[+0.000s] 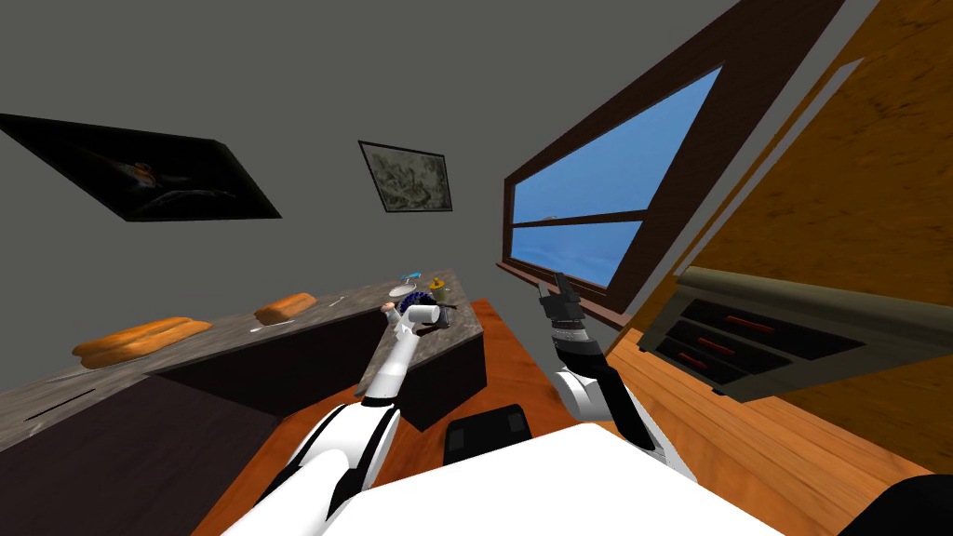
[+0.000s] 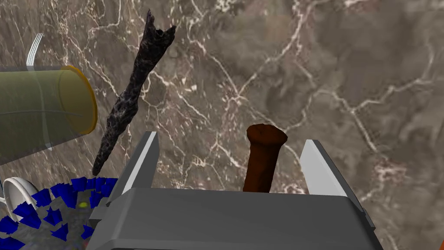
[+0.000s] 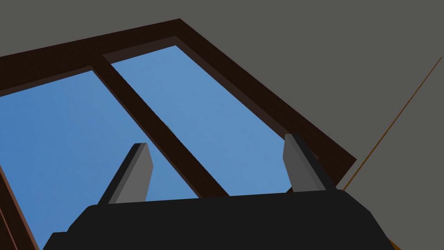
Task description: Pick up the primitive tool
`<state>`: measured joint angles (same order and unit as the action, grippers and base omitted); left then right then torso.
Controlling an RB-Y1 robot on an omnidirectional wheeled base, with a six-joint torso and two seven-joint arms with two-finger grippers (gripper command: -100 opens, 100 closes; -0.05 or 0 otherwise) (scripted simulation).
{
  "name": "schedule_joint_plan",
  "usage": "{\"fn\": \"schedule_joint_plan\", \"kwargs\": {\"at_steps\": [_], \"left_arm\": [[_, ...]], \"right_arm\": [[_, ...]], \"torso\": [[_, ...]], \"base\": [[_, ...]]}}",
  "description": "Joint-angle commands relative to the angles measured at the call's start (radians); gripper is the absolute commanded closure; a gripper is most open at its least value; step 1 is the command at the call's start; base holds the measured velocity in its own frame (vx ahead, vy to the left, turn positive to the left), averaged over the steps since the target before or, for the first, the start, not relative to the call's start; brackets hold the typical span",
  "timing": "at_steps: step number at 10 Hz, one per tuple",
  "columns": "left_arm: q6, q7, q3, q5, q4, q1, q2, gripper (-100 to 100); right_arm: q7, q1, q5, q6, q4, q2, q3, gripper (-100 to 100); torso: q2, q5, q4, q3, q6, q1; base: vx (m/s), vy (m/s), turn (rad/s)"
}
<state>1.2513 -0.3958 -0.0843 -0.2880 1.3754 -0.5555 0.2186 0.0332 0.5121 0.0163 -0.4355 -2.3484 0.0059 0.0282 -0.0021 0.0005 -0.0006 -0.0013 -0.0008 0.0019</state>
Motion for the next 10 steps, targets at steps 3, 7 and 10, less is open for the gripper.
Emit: {"fn": "schedule_joint_plan", "kwargs": {"at_steps": [3, 7, 10], "left_arm": [[0.091, 0.001, 0.005, -0.013, -0.029, -0.024, 0.008, -100], [0.198, 0.007, 0.015, -0.035, -0.085, -0.067, 0.021, -100], [0.285, 0.015, 0.025, -0.053, -0.133, -0.103, 0.031, -100]], "right_arm": [[0.000, 0.000, 0.000, 0.000, 0.000, 0.000, 0.000, 0], [0.000, 0.000, 0.000, 0.000, 0.000, 0.000, 0.000, 0], [0.000, 0.000, 0.000, 0.000, 0.000, 0.000, 0.000, 0]], "torso": [[0.001, 0.000, 0.000, 0.000, 0.000, -0.001], [0.000, 0.000, 0.000, 0.000, 0.000, 0.000], [0.000, 0.000, 0.000, 0.000, 0.000, 0.000]], "base": [[0.021, 0.018, -0.002], [0.029, 0.030, -0.002], [0.029, 0.028, -0.001]]}}
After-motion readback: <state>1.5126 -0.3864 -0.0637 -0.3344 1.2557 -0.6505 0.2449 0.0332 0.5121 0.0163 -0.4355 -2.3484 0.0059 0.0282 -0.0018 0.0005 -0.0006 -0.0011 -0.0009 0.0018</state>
